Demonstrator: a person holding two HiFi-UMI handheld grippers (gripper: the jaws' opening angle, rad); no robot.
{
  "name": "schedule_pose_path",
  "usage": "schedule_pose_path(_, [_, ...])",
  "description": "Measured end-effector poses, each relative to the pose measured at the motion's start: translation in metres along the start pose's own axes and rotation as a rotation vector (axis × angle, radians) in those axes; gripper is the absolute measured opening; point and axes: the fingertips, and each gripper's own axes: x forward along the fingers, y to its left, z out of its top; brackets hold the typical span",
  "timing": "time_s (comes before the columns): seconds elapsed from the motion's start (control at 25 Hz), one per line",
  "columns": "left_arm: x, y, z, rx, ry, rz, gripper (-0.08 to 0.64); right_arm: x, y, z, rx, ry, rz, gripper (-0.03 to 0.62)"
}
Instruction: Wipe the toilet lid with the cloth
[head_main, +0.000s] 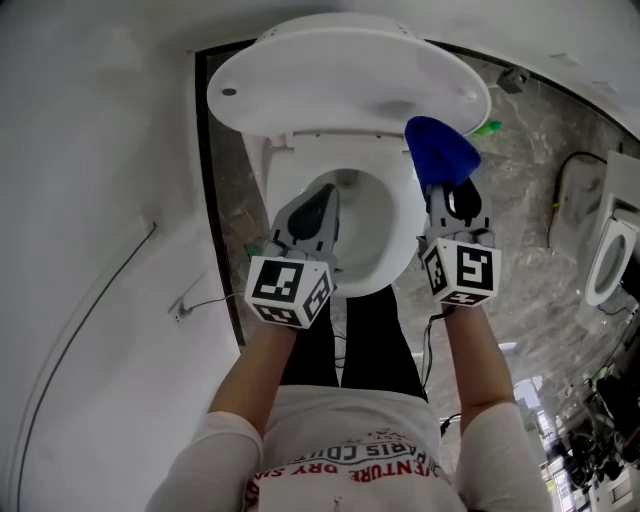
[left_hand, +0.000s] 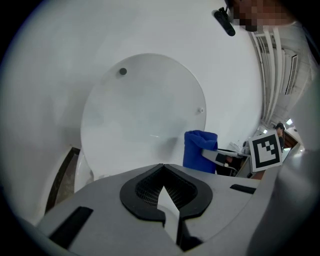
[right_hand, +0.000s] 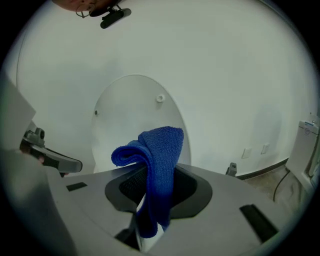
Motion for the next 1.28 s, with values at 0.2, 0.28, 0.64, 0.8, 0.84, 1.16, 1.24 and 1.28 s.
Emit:
schedule_pose_path(0.2, [-0.021,0.044,-0.005,-0.020,0.003,0.055,0.006,0.026,0.066,-0.021,0.016,0.043,0.096,0.098])
schedule_pose_path(0.28, [-0.030,0.065,-0.008,-0.030,0.006,0.075,0.006,0.041,0.098,-0.033,0.007,0.068,0.145,0.098])
schedule_pose_path(0.64, [-0.066,0.144,-0.014,-0.061,-0.003,0.130,0.006,0.098,0.229,-0.043,0.013,0.088,0.336,0.098])
schedule_pose_path(0.8, [-0.076,0.177,-0.016,-0.053,0.004,0.144,0.006,0.121,0.257,-0.048,0.058,0.094,0.334,0.098])
schedule_pose_path(0.84, [-0.077,0.184,-0.018,-0.054,0.009,0.147,0.006,0.126,0.261,-0.051,0.072,0.097,0.326,0.098])
schedule_pose_path(1.16, [-0.079,0.217,-0.024,-0.045,0.039,0.156,0.006,0.161,0.243,-0.068,0.152,0.109,0.248,0.098])
schedule_pose_path(1.24, [-0.080,0.219,-0.026,-0.036,0.041,0.147,0.006,0.161,0.241,-0.069,0.127,0.109,0.246,0.098])
schedule_pose_path(1.28, [-0.080,0.218,-0.026,-0.034,0.041,0.141,0.006,0.160,0.241,-0.069,0.124,0.112,0.243,0.098])
